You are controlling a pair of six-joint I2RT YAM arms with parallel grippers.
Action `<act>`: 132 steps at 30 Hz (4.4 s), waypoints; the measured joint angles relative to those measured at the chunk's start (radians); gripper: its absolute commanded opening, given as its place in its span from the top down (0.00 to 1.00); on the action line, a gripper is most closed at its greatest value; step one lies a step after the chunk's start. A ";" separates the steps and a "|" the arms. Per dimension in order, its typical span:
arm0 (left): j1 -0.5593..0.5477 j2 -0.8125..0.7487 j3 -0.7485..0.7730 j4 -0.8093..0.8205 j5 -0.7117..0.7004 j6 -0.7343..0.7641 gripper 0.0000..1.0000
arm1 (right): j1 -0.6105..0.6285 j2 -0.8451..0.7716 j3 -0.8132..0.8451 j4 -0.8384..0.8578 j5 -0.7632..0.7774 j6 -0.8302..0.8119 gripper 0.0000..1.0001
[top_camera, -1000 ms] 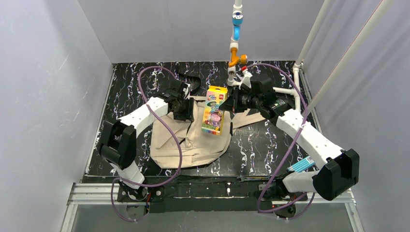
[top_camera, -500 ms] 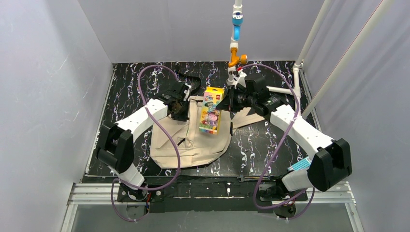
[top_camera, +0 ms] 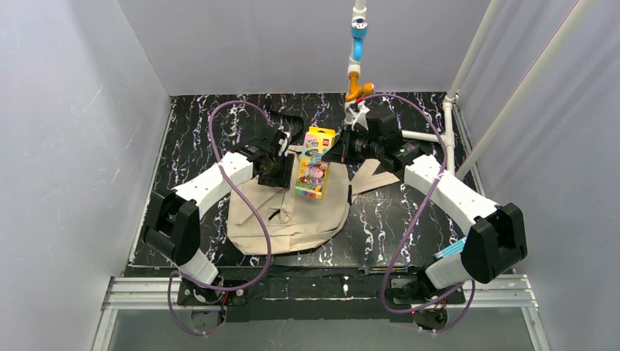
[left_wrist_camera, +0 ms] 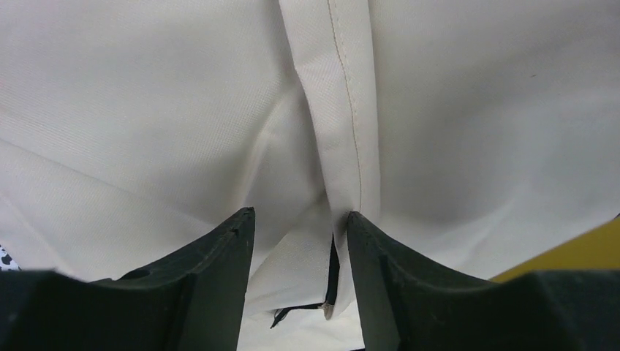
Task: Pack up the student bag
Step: Place the stationery in the student bag.
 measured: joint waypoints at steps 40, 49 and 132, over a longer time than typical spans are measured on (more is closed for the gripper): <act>-0.037 0.071 0.009 0.013 -0.026 0.046 0.48 | 0.000 0.000 0.000 -0.006 0.003 0.003 0.99; -0.063 0.101 0.032 -0.049 -0.145 0.126 1.00 | 0.000 0.000 0.000 0.003 0.003 0.007 0.99; 0.025 -0.011 -0.006 0.144 -0.129 -0.024 0.62 | 0.202 0.380 -0.074 0.306 -0.177 0.321 0.99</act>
